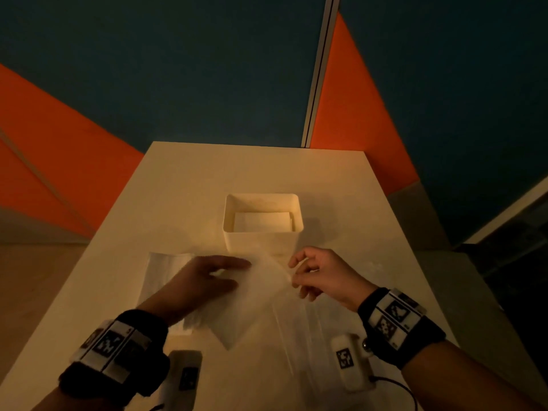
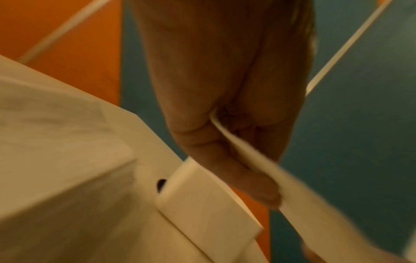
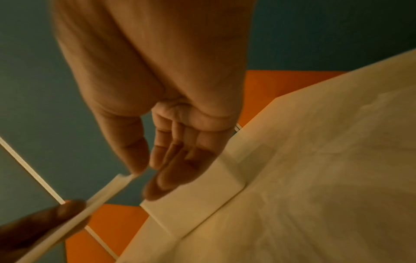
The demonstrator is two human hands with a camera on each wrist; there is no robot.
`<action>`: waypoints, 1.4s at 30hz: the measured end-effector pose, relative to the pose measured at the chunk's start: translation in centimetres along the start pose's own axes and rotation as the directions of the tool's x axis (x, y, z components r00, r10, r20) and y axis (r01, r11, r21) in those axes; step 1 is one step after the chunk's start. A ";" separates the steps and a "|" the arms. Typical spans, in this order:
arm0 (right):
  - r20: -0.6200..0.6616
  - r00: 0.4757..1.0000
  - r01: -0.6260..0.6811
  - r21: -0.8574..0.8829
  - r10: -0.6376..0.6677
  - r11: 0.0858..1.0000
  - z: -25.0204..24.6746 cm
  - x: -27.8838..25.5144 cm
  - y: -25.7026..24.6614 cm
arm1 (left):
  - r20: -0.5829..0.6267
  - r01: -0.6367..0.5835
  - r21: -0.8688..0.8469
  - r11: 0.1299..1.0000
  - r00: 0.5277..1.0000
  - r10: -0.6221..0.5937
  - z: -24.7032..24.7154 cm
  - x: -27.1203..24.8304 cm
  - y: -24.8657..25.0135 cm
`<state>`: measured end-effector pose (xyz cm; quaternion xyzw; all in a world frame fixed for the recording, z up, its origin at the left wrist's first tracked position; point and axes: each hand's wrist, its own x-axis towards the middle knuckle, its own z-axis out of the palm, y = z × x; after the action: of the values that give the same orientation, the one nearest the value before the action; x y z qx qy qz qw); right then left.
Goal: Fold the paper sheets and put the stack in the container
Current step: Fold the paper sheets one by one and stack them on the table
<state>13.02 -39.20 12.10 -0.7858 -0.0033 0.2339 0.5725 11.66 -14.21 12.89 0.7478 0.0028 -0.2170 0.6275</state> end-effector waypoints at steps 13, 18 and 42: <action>-0.331 0.926 -0.238 -0.143 0.180 0.961 -4.3 0.7 5.5 | -0.540 0.086 -0.029 0.996 0.837 -0.089 -6.8 -2.7 -6.5; -0.366 0.922 -0.270 -0.374 0.127 0.887 -6.0 1.1 6.7 | -0.569 0.202 0.338 0.919 0.822 0.028 -6.8 -2.1 -7.4; -0.098 0.977 -0.139 -0.967 0.191 0.215 -7.5 0.8 6.5 | -0.551 0.429 0.735 0.525 0.829 0.094 -6.4 -1.7 -8.8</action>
<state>14.85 -47.98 7.73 -0.9612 -0.0761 0.2573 -0.0641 9.75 -5.86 5.98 0.9783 0.1466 -0.0398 0.1409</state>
